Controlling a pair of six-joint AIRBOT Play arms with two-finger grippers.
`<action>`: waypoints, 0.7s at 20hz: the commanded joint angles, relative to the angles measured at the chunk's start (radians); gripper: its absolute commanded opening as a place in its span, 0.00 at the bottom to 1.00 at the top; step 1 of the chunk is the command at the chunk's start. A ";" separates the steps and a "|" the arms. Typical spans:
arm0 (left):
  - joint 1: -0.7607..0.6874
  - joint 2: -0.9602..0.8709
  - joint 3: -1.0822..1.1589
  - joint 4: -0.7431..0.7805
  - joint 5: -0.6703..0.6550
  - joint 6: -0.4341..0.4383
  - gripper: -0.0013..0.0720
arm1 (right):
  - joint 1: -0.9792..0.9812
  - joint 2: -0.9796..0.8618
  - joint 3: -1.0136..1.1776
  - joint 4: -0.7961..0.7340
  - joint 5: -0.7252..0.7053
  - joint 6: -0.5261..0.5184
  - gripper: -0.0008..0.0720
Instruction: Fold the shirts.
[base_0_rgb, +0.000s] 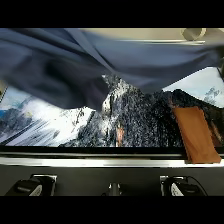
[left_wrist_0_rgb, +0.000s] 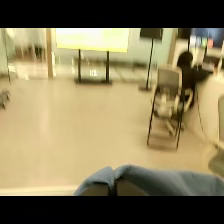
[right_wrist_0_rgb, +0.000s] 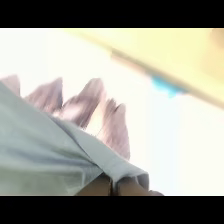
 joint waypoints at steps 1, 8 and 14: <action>0.000 0.036 0.076 0.086 -0.051 -0.036 0.05 | 0.000 0.092 0.058 -0.106 0.141 0.066 0.04; 0.000 0.006 -0.333 0.094 -0.088 -0.036 0.05 | 0.000 -0.066 -0.311 -0.137 0.399 0.030 0.04; 0.000 -0.027 -0.890 -0.111 0.272 -0.036 0.05 | 0.000 -0.266 -0.800 0.035 -0.340 0.048 0.04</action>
